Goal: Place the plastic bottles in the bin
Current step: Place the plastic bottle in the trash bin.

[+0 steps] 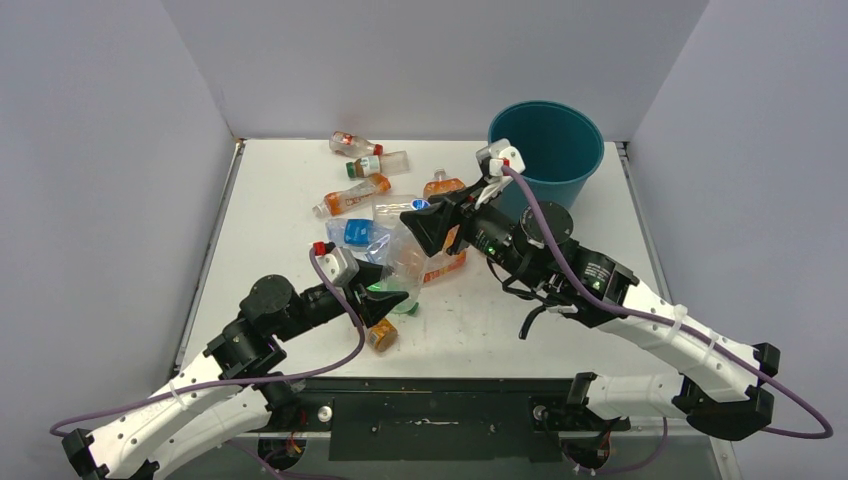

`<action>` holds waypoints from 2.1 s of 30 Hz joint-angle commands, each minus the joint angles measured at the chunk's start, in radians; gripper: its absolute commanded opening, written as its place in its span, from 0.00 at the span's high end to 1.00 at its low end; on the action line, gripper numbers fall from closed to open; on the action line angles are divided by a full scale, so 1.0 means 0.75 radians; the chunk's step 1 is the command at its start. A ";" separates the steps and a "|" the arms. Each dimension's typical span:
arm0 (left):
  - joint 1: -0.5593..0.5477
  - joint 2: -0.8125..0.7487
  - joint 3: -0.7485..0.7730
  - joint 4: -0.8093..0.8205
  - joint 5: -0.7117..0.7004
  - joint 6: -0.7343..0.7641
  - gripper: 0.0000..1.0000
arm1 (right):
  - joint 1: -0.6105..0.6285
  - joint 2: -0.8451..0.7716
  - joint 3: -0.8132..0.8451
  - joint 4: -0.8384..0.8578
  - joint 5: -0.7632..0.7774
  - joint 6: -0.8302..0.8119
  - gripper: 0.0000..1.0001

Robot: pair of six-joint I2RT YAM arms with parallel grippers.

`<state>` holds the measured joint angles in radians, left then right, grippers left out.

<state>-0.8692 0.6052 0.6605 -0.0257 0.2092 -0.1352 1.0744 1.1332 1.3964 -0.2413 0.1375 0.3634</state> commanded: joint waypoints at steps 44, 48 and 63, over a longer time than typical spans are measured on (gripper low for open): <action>0.003 -0.253 -0.083 0.130 -0.528 0.004 0.04 | -0.281 0.235 0.609 0.109 0.660 -0.496 0.95; 0.003 -0.257 -0.085 0.125 -0.553 0.005 0.04 | -0.626 0.312 0.708 0.078 0.521 -0.252 0.95; 0.001 -0.249 -0.072 0.105 -0.626 -0.012 0.04 | -1.176 0.434 0.280 0.124 0.169 0.115 0.95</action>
<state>-0.8688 0.4370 0.5873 0.0204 -0.2390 -0.1413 0.2264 1.4208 1.6535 -0.1558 0.4133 0.3702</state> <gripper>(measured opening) 0.960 0.347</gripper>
